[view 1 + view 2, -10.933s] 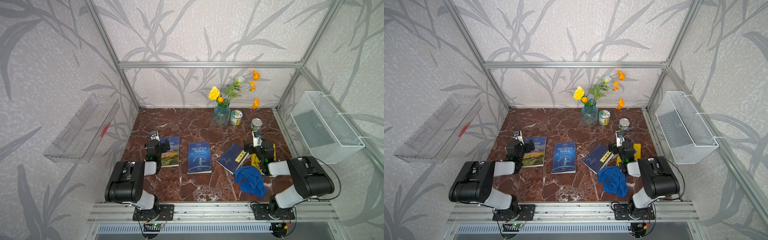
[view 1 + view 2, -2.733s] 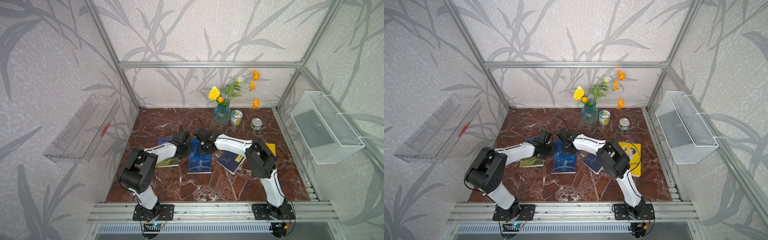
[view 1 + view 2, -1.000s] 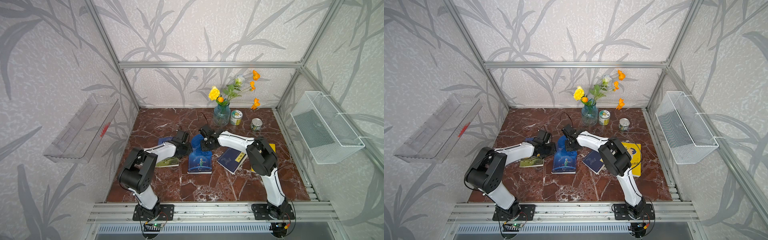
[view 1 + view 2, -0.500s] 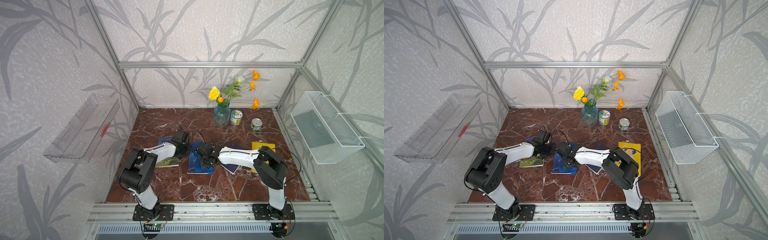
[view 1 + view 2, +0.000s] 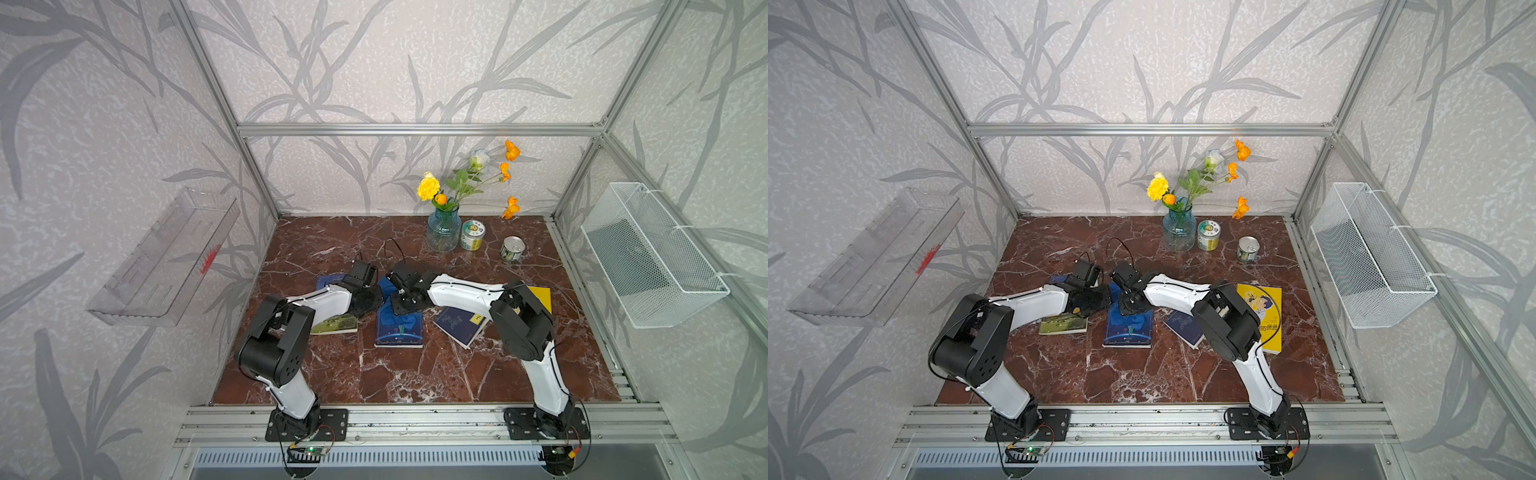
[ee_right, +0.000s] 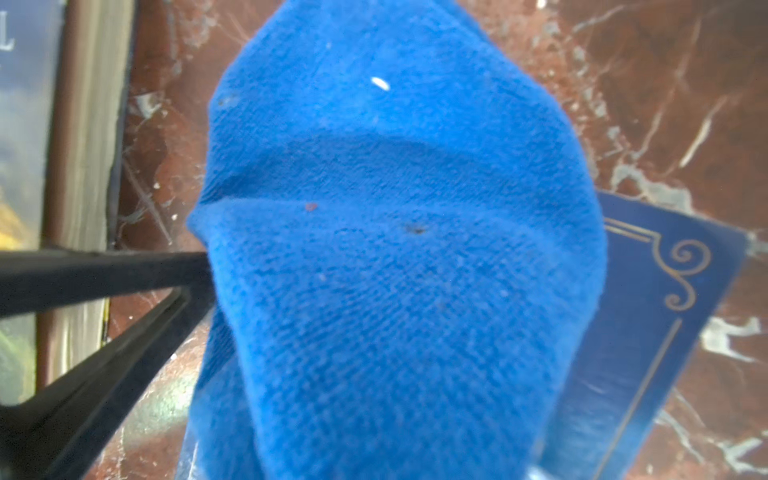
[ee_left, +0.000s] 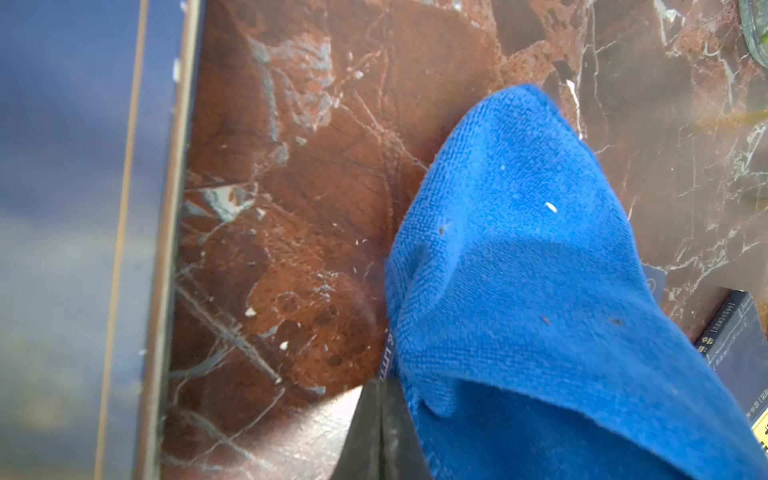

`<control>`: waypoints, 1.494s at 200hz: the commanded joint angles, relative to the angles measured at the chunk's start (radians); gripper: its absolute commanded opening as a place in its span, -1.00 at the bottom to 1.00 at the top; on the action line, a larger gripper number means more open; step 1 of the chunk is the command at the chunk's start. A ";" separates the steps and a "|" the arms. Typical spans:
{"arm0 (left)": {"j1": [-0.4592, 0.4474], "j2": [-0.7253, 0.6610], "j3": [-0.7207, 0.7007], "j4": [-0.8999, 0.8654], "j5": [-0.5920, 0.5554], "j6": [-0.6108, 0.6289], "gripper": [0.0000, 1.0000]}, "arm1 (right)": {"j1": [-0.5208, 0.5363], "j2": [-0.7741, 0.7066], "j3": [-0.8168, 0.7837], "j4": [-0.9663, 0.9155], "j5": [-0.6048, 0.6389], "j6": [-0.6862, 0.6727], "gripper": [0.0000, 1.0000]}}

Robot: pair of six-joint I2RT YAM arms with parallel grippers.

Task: Wipe the cover of the book
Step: Wipe the dirt from the cover of the book.

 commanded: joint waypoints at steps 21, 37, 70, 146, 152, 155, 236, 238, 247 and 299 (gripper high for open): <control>0.001 0.016 -0.018 -0.016 0.023 -0.004 -1.00 | 0.133 0.010 -0.223 -0.054 -0.119 0.068 -1.00; 0.001 0.021 -0.018 -0.015 0.023 -0.005 -1.00 | 0.133 0.000 -0.287 0.034 -0.185 0.102 -1.00; 0.004 0.030 -0.015 -0.016 0.021 -0.004 -1.00 | 0.074 0.062 -0.246 0.037 -0.241 0.078 -1.00; 0.005 0.042 -0.012 -0.012 0.028 -0.004 -1.00 | -0.136 0.089 -0.126 -0.021 -0.110 -0.009 -1.00; 0.006 0.045 -0.012 -0.014 0.024 -0.004 -1.00 | -0.140 0.090 -0.115 -0.032 -0.098 -0.014 -1.00; 0.005 0.045 -0.014 -0.014 0.022 -0.003 -1.00 | -0.144 0.091 -0.111 -0.038 -0.093 -0.016 -1.00; 0.007 0.054 -0.006 -0.011 0.038 -0.007 -1.00 | -0.018 0.048 -0.183 -0.111 -0.046 -0.044 -1.00; 0.007 0.054 -0.005 -0.012 0.038 -0.007 -1.00 | -0.009 0.047 -0.186 -0.111 -0.042 -0.041 -1.00; 0.008 0.050 -0.008 -0.014 0.030 -0.004 -1.00 | 0.021 0.042 -0.206 -0.111 -0.034 -0.024 -1.00; 0.009 0.049 -0.014 -0.005 0.043 -0.009 -1.00 | -0.103 0.028 -0.259 -0.007 -0.086 0.019 -1.00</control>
